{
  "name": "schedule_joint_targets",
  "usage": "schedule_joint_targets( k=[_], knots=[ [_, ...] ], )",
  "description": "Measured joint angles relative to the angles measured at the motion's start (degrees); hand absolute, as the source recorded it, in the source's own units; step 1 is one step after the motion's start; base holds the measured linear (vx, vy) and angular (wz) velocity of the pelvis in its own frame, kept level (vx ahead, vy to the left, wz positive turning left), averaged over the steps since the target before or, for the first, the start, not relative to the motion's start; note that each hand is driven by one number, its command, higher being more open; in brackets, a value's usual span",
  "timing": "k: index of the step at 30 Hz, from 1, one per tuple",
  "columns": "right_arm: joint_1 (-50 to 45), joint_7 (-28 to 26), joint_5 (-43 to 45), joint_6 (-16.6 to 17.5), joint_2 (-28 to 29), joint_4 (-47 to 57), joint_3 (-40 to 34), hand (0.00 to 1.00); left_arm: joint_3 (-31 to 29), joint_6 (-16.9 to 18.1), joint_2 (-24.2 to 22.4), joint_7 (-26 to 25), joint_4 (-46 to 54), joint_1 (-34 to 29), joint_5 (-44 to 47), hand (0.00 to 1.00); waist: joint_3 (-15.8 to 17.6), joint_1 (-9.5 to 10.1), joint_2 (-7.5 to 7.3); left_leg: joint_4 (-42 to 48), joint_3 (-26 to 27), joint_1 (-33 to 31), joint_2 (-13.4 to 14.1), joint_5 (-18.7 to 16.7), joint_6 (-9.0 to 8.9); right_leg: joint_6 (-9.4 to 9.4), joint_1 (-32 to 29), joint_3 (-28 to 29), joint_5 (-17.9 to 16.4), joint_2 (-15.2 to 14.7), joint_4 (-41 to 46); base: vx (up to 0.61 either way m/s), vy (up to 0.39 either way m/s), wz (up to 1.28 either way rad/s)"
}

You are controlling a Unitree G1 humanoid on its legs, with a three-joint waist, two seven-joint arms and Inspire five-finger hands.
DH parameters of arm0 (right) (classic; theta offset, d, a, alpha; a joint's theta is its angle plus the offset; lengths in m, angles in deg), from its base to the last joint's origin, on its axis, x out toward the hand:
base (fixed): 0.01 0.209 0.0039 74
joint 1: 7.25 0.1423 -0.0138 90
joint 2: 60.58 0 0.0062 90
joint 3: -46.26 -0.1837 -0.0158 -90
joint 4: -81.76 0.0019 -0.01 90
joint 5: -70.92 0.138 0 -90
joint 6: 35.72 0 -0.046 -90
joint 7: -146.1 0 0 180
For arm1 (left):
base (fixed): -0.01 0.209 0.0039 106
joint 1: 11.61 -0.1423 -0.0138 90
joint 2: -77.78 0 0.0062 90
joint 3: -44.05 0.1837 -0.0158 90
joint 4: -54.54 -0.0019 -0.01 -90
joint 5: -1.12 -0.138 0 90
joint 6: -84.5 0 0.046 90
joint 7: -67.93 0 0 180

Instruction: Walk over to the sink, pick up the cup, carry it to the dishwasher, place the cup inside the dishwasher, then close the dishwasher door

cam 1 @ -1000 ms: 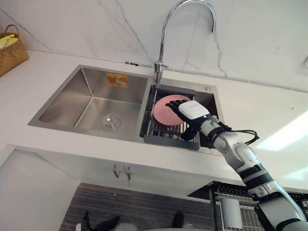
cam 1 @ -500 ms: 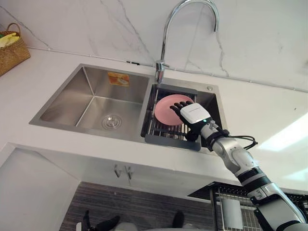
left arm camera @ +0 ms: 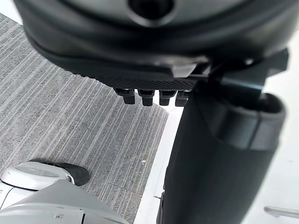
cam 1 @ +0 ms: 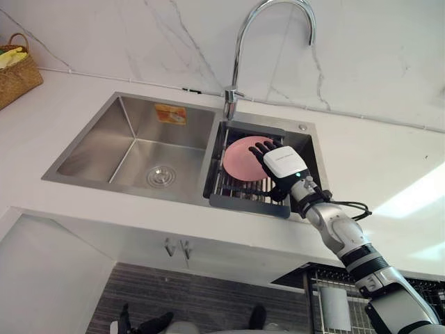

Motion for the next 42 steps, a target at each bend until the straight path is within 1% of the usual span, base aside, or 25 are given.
schedule_joint_targets(
  k=[8, 9, 12, 15, 18, 20, 22, 26, 27, 29, 30, 35, 42],
  knots=[
    [0.0, 0.86, 0.01, -0.78, 0.73, -1.02, 0.08, 1.0, 0.06, 0.0, -0.03, -0.03, -0.01, 0.0, 0.0, 1.0, 0.11, 0.11, 0.17, 0.01, 0.01, 0.03, -0.01, 0.0, 0.0, 0.0, 0.01, 0.01, 0.0, -0.01, 0.0, 0.0, 0.0, 0.0],
    [0.0, 0.86, 0.01, -0.79, 0.8, -1.12, 0.08, 0.0, 0.06, 0.0, -0.03, -0.03, -0.01, 0.0, 0.0, 1.0, 0.11, 0.12, 0.17, 0.01, 0.01, 0.03, -0.01, 0.0, 0.0, 0.0, 0.02, 0.0, 0.0, -0.01, 0.0, 0.0, 0.0, 0.0],
    [0.01, 0.93, 0.01, -0.82, 1.26, -1.82, 0.17, 0.0, 0.06, 0.0, -0.04, -0.05, 0.0, 0.0, 0.0, 1.0, 0.12, 0.16, 0.19, 0.04, 0.01, 0.03, -0.01, 0.0, 0.0, 0.0, 0.03, 0.0, 0.0, -0.01, 0.0, 0.0, 0.0, 0.0],
    [0.01, 2.13, -0.05, -0.82, 1.27, -2.48, 0.56, 0.0, 0.07, 0.0, -0.06, -0.25, -0.01, -0.01, 0.0, 1.0, 0.14, 0.22, 0.21, 0.05, 0.0, 0.0, 0.0, 0.0, 0.0, 0.0, 0.08, 0.0, 0.0, -0.01, -0.01, 0.0, 0.0, 0.0],
    [0.0, 5.2, -0.76, -0.59, 1.27, -3.24, 1.18, 0.0, 0.08, 0.0, -0.22, -1.12, -0.01, 0.0, -0.01, 1.0, 0.24, 0.28, 0.38, 0.05, 0.0, -0.02, 0.01, 0.0, 0.0, 0.0, 0.07, -0.01, 0.0, -0.01, -0.01, 0.0, 0.0, 0.0],
    [0.01, 8.5, -1.78, -0.42, 1.27, -3.36, 1.17, 0.0, 0.08, 0.02, -0.25, -1.23, -0.01, -0.01, -0.02, 1.0, 0.29, 0.35, 0.43, 0.04, -0.05, -0.02, 0.01, 0.0, 0.0, 0.0, 0.04, -0.07, 0.0, -0.01, -0.01, 0.0, 0.0, 0.0],
    [0.01, 10.63, -2.9, 0.0, 1.01, -3.36, 1.66, 0.0, 0.08, 0.06, -0.26, -1.45, -0.02, -0.03, -0.02, 1.0, 0.32, 0.35, 0.46, 0.04, -0.05, -0.03, 0.01, 0.0, 0.0, 0.0, 0.04, -0.07, 0.0, -0.01, -0.01, 0.0, 0.0, 0.0],
    [0.01, 13.1, -3.89, 0.21, 0.89, -4.53, 2.85, 0.0, 0.12, 0.77, -0.52, -2.55, -0.02, 0.04, -0.08, 1.0, 0.57, 0.7, 0.73, 0.06, -0.12, -0.14, 0.0, 0.03, 0.01, 0.0, 0.03, -0.13, 0.0, -0.02, -0.01, 0.0, 0.0, 0.01],
    [0.01, 14.66, -3.86, -0.75, 0.82, -5.09, 2.56, 0.0, 0.11, 0.9, -0.74, -3.17, -0.02, -0.15, -0.08, 1.0, 0.73, 0.88, 0.93, 0.06, -0.28, -0.23, -0.01, 0.06, 0.01, 0.0, -0.03, -0.28, 0.0, -0.03, -0.01, 0.0, 0.0, 0.04],
    [0.0, 15.15, -3.81, -1.1, 0.63, -5.12, 2.32, 0.0, 0.07, 0.92, -0.84, -3.53, -0.02, -0.41, -0.08, 1.0, 0.78, 0.84, 1.01, 0.07, -0.37, -0.35, 0.0, 0.08, -0.01, 0.0, -0.13, -0.35, 0.0, -0.03, 0.0, 0.0, 0.0, 0.02],
    [0.01, 16.35, -3.73, -1.59, 0.19, -5.2, 2.17, 0.0, 0.07, 0.95, -0.91, -3.62, -0.03, -0.69, -0.08, 1.0, 0.85, 0.82, 1.11, 0.07, -0.42, -0.4, -0.01, 0.1, -0.03, 0.0, -0.17, -0.4, 0.0, -0.03, 0.0, 0.0, 0.0, 0.0],
    [0.16, 18.86, -2.58, -2.3, 0.12, -5.19, 2.05, 0.0, 0.08, 1.45, -0.96, -3.66, -0.03, -0.76, -0.11, 1.0, 0.87, 0.81, 1.13, 0.13, -0.53, -0.41, -0.11, 0.11, -0.03, 0.0, -0.09, -0.46, 0.01, -0.12, 0.0, 0.0, 0.0, 0.0],
    [0.42, 19.2, 0.48, -2.41, 0.12, -5.09, 1.48, 0.0, 0.08, 1.55, -0.99, -3.74, -0.03, -1.22, -0.1, 1.0, 0.9, 0.81, 1.19, 0.24, -0.59, -0.45, -0.16, 0.13, 0.01, 0.0, -0.05, -0.47, 0.01, -0.18, -0.01, 0.0, 0.0, 0.0]
  ],
)
